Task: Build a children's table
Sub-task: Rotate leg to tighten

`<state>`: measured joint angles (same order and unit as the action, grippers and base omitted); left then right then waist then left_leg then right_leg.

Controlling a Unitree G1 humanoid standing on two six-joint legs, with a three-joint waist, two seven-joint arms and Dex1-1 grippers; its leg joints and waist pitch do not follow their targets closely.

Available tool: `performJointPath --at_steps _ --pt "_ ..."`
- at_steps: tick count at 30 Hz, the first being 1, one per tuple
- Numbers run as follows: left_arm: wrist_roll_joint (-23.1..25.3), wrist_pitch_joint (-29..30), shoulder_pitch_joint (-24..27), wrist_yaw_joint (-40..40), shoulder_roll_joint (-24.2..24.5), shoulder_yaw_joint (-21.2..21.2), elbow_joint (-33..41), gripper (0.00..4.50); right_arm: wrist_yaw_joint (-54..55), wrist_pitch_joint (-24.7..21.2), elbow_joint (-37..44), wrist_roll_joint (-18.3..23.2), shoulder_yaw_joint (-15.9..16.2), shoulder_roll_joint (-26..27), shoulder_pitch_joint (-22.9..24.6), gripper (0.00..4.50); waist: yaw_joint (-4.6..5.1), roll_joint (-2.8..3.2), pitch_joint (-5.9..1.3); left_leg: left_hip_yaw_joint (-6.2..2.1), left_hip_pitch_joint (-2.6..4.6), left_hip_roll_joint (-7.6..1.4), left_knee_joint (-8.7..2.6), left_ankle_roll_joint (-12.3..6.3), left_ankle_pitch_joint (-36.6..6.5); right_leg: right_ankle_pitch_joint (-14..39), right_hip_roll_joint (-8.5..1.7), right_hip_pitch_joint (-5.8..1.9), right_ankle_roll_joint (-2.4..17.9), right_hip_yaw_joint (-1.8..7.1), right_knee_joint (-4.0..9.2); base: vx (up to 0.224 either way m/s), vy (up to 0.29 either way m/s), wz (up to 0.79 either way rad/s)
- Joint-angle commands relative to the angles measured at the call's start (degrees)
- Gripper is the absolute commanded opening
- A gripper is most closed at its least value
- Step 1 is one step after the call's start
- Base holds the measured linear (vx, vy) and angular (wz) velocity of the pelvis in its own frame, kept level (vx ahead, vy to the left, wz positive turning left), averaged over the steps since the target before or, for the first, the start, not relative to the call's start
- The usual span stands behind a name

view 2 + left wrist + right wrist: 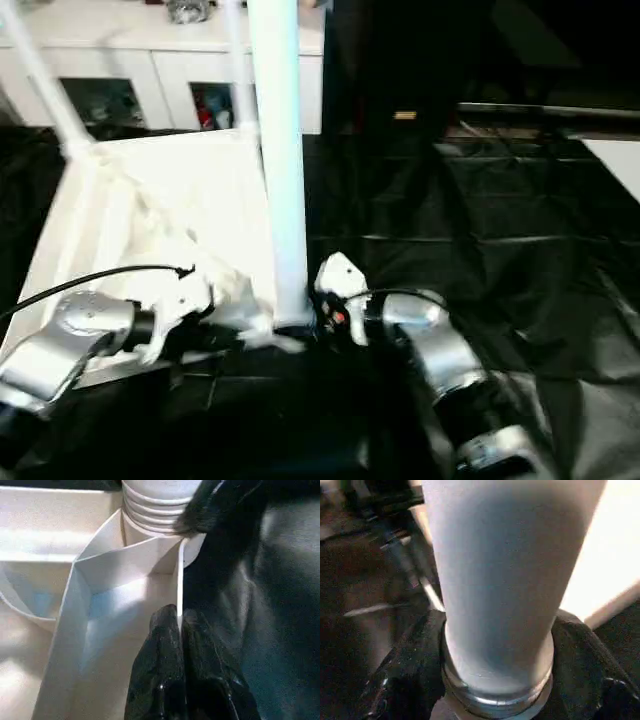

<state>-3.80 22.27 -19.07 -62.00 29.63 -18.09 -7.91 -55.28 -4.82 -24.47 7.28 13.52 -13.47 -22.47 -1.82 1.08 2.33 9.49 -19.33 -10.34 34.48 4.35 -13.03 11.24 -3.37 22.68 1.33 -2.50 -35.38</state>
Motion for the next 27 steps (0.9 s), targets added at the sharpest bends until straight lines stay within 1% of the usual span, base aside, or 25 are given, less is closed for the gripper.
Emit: performJointPath --at_steps 1,2,3,4,5,6,7,8,9,10,11,12,13,15,17,18,19,20,21,22,23,24,25,26,27 --pt "1.54 2.11 -0.24 3.83 -4.67 -3.93 -3.39 0.00 6.41 -1.45 -1.31 0.88 -0.30 4.42 -0.43 2.66 -0.30 0.92 -2.37 -0.77 -0.46 -2.15 -4.58 -0.79 -11.88 15.04 -4.23 -3.07 12.89 2.45 4.72 0.000 0.000 0.00" --pt "2.52 2.69 -1.53 7.67 -7.58 -3.75 -5.42 0.00 9.61 -1.83 -2.22 0.54 -0.79 6.30 -0.19 2.66 -0.27 0.92 -1.96 -0.70 0.20 -2.08 -4.71 -0.05 -14.82 20.51 -4.17 -2.55 11.61 2.41 5.50 0.000 0.000 0.00" --pt "3.27 2.83 -2.67 10.69 -9.60 -3.39 -7.39 0.00 11.55 -2.08 -2.82 0.41 -1.20 7.46 -0.23 2.66 -0.29 0.88 -1.86 -0.73 0.59 -2.02 -4.71 0.23 -16.15 23.32 -4.19 -2.38 10.85 2.41 5.83 0.000 0.000 0.00" --pt "3.70 3.43 -3.82 13.47 -11.51 -2.83 -9.40 0.00 13.53 -2.24 -3.38 0.26 -1.67 8.54 -0.34 2.66 -0.28 0.73 -1.91 -0.97 0.61 -1.92 -4.79 0.36 -16.88 26.84 -4.39 -2.50 9.36 2.33 6.13 0.000 0.000 0.00" --pt "4.02 4.02 -5.02 15.80 -13.31 -2.30 -11.51 0.00 16.43 -2.25 -4.16 -0.35 -2.23 9.67 -0.61 2.65 -0.32 0.84 -1.94 -1.06 0.56 -1.87 -4.88 0.31 -16.89 28.75 -4.40 -2.42 8.04 2.32 6.37 0.000 0.000 0.00" --pt "4.17 4.09 -5.34 16.39 -13.76 -2.20 -12.10 0.00 17.26 -2.39 -4.39 -0.52 -2.41 9.97 -0.70 2.65 -0.28 0.82 -1.92 -1.07 0.58 -1.83 -4.89 0.21 -16.99 29.42 -4.40 -2.29 7.64 2.33 6.56 0.000 0.000 0.00" --pt "4.95 4.44 -7.43 20.29 -16.63 -1.43 -15.88 0.00 22.43 -3.09 -5.88 -1.95 -3.21 11.64 -1.37 2.65 -0.28 0.90 -1.93 -1.05 0.61 -1.73 -4.88 0.11 -17.02 30.29 -4.28 -2.04 6.84 2.33 6.75 0.000 0.000 0.00" --pt "5.20 4.45 -8.12 21.62 -17.55 -1.14 -17.13 0.00 24.05 -3.29 -6.38 -2.55 -3.36 12.09 -1.62 2.65 -0.29 0.84 -1.98 -1.22 0.60 -1.59 -4.93 0.14 -17.07 31.28 -4.32 -2.17 6.14 2.12 6.87 0.000 0.000 0.00" --pt "5.34 4.49 -9.18 22.86 -18.78 -0.85 -18.89 0.00 25.90 -3.59 -6.95 -3.14 -3.70 12.72 -1.98 2.65 -0.32 0.83 -2.05 -1.21 0.60 -1.54 -4.90 0.01 -16.99 31.50 -4.33 -2.12 5.87 2.12 6.94 0.000 0.000 0.00" --pt "5.42 4.58 -10.24 24.27 -19.90 -0.38 -20.67 0.00 27.11 -3.56 -7.36 -3.88 -3.68 13.02 -2.37 2.65 -0.34 1.06 -2.05 -1.17 0.59 -1.49 -4.88 -0.29 -16.99 31.55 -4.31 -1.94 5.54 2.16 7.13 0.000 0.000 0.00" --pt "5.42 4.58 -10.24 24.27 -19.90 -0.38 -20.67 0.00 27.11 -3.56 -7.36 -3.88 -3.68 13.02 -2.37 2.65 -0.35 0.99 -2.00 -1.10 0.71 -1.44 -4.78 -0.36 -17.25 31.97 -4.28 -1.72 5.39 2.14 7.25 0.000 0.000 0.00" --pt "5.42 4.60 -10.48 24.52 -20.14 -0.29 -21.08 0.00 27.46 -3.54 -7.45 -4.08 -3.70 13.08 -2.47 2.65 -0.58 0.89 -2.12 -1.16 0.75 -1.47 -4.81 -0.67 -17.26 31.70 -4.36 -1.76 5.43 2.20 7.26 0.000 0.000 0.00" --pt "5.88 4.51 -11.53 25.26 -20.95 -0.03 -22.88 0.00 27.98 -3.27 -7.69 -4.35 -3.98 13.50 -2.89 2.65 -0.56 1.31 -2.06 -1.35 0.42 -1.64 -5.12 -0.85 -17.46 30.99 -4.34 -1.89 5.54 2.16 7.01 0.000 0.000 0.00" --pt "6.29 4.35 -11.91 25.44 -21.18 0.04 -23.64 0.00 27.83 -3.06 -7.74 -4.25 -4.17 13.75 -3.04 2.65 -0.61 1.13 -2.19 -1.29 0.49 -1.65 -5.07 -1.04 -17.88 30.32 -4.32 -1.76 5.60 2.14 7.13 0.000 0.000 0.00" --pt "6.85 4.28 -12.04 24.13 -20.71 -0.55 -24.02 0.00 27.05 -2.44 -6.79 -3.99 -4.17 13.93 -2.60 2.65 -0.72 1.20 -2.23 -1.30 0.28 -1.76 -5.16 -1.25 -17.58 29.39 -4.45 -1.84 5.96 2.25 7.00 0.000 0.000 0.00" --pt "6.99 4.20 -12.01 23.66 -20.47 -0.76 -24.10 0.00 26.37 -2.23 -6.21 -3.69 -4.14 13.98 -2.27 3.00 -0.73 1.24 -2.23 -1.35 0.10 -1.81 -5.25 -1.37 -17.29 29.04 -4.51 -1.93 6.08 2.27 6.89 0.000 0.000 0.00" --pt "7.07 4.05 -11.56 22.12 -19.62 -1.27 -23.82 0.00 25.28 -2.57 -5.32 -1.92 -5.22 14.20 -1.90 3.21 -0.73 1.01 -2.23 -1.35 -0.05 -1.83 -5.30 -1.55 -17.04 29.00 -4.55 -2.00 6.03 2.31 6.90 0.000 0.000 0.00" --pt "7.07 4.05 -11.56 22.12 -19.62 -1.27 -23.82 0.00 25.28 -2.57 -5.32 -1.92 -5.22 14.20 -1.90 3.21 -0.78 1.17 -2.25 -1.35 -0.06 -1.86 -5.34 -1.64 -16.94 29.20 -4.64 -1.95 5.93 2.38 6.93 0.000 0.000 0.00" --pt "7.05 3.87 -11.40 21.66 -19.32 -1.36 -23.80 0.00 25.31 -2.63 -5.21 -1.80 -5.37 14.10 -1.97 3.38 -0.72 0.95 -2.22 -1.32 -0.13 -1.85 -5.36 -1.72 -16.93 29.38 -4.63 -1.98 5.85 2.37 6.96 0.000 0.000 0.00" --pt "7.10 2.93 -10.98 20.65 -18.70 -1.73 -23.36 0.00 25.59 -2.29 -5.08 -1.94 -5.55 13.78 -2.01 3.51 -0.75 1.07 -2.21 -1.38 -0.14 -1.85 -5.39 -1.77 -16.82 30.04 -4.74 -1.92 5.74 2.41 7.06 0.000 0.000 0.00" --pt "7.01 2.23 -10.11 19.50 -17.79 -2.04 -22.14 0.00 24.98 -2.36 -4.58 -1.68 -5.79 13.13 -1.92 3.51 -0.76 1.11 -2.19 -1.39 -0.07 -1.86 -5.42 -1.79 -16.98 30.52 -4.74 -1.83 5.62 2.37 7.11 0.000 0.000 0.00" --pt "7.01 2.23 -10.11 19.50 -17.79 -2.04 -22.14 0.00 24.98 -2.36 -4.58 -1.68 -5.79 13.13 -1.92 3.73 -0.63 1.12 -2.19 -1.49 -0.30 -1.94 -5.52 -1.71 -17.03 30.65 -4.77 -1.99 5.42 2.35 7.03 0.000 0.000 0.00" --pt "6.92 1.72 -9.53 18.71 -17.14 -2.27 -21.35 0.00 24.54 -2.42 -4.24 -1.44 -5.96 12.68 -1.86 3.82 -0.60 1.13 -2.21 -1.46 -0.41 -1.97 -5.56 -1.66 -16.46 29.93 -4.74 -1.97 5.47 2.41 7.01 0.000 0.000 0.00" --pt "6.65 1.69 -8.69 17.72 -16.26 -2.34 -20.07 0.00 23.24 -2.25 -3.70 -1.36 -5.92 11.57 -1.75 3.82 -0.59 1.16 -2.31 -1.54 -0.33 -2.16 -5.59 -1.61 -16.45 29.06 -4.81 -1.98 5.75 2.48 6.84 0.000 0.000 0.00" --pt "6.46 0.91 -7.84 16.44 -15.24 -2.58 -18.71 0.00 20.84 -2.20 -2.81 -1.18 -5.42 10.11 -1.51 3.98 -0.51 1.11 -2.34 -1.45 -0.51 -2.08 -5.55 -1.81 -15.92 28.17 -4.75 -2.08 6.00 2.52 6.81 0.000 0.000 0.00"
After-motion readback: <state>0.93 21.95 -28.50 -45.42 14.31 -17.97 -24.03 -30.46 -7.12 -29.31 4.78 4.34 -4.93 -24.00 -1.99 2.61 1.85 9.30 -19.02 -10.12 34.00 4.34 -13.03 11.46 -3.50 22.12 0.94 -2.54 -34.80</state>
